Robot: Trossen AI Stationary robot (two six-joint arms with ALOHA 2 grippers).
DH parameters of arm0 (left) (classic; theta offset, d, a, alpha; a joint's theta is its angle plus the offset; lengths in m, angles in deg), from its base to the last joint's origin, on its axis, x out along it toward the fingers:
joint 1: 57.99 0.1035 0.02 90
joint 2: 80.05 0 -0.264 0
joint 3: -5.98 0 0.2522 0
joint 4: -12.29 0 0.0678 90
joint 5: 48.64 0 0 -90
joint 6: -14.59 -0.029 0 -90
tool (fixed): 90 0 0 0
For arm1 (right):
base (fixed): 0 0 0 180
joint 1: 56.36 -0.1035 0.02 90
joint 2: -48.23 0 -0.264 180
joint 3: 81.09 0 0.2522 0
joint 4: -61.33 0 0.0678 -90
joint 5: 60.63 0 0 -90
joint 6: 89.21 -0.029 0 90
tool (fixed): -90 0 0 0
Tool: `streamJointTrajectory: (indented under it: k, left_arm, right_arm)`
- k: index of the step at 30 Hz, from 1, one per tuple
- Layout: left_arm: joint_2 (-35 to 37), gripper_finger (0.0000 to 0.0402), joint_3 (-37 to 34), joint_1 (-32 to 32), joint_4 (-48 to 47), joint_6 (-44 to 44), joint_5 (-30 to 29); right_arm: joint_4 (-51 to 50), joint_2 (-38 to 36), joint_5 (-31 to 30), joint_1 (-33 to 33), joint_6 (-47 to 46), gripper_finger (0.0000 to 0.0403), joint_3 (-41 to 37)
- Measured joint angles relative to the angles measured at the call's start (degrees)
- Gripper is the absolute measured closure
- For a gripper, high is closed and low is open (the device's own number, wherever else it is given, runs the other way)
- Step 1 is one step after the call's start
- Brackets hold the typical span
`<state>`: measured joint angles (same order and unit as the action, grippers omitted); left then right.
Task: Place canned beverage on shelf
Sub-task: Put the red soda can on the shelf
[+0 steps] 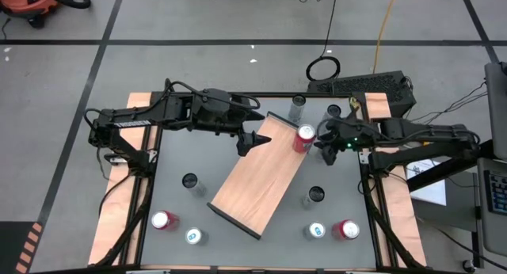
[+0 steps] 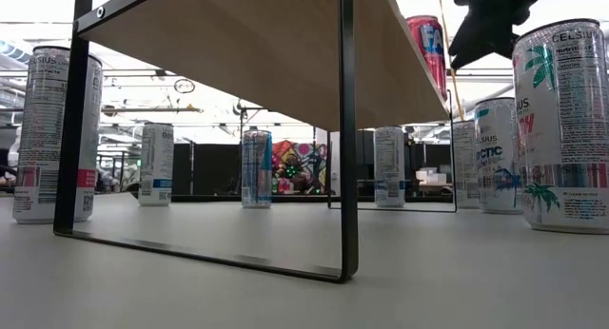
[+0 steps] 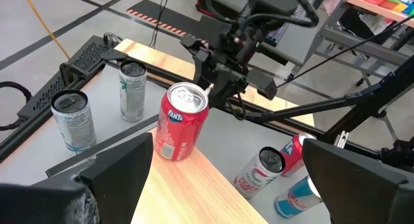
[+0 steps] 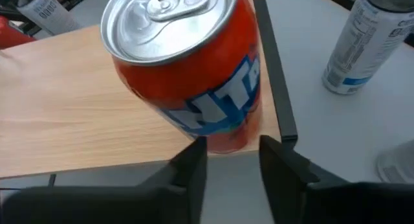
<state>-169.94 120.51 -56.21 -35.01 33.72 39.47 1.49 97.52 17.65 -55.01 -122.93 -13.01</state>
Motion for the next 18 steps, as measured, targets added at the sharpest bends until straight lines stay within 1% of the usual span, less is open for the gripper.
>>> streamJointTrajectory:
  k: [4, 8, 12, 18]
  left_arm:
    - [0.0, 0.0004, 0.0, 0.0, 0.0, -0.02, -0.08]
    - [0.0, 0.0004, 0.0, 0.0, 0.0, -0.02, -0.15]
    - [0.0, 0.0004, 0.0, 0.0, -0.02, -0.04, -0.13]
    - [0.0, 0.0004, 0.0, 0.0, -0.02, -0.26, -0.13]
  right_arm:
    - [0.56, 1.59, 0.04, 0.0, 0.42, 0.0346, -0.02]
    - [1.42, 2.88, 0.04, 0.0, 0.49, 0.0373, -0.02]
    - [1.81, 3.83, 0.44, 0.0, 0.18, 0.0389, -0.02]
    - [2.27, 4.33, 4.19, 0.02, -1.13, 0.04, -0.02]
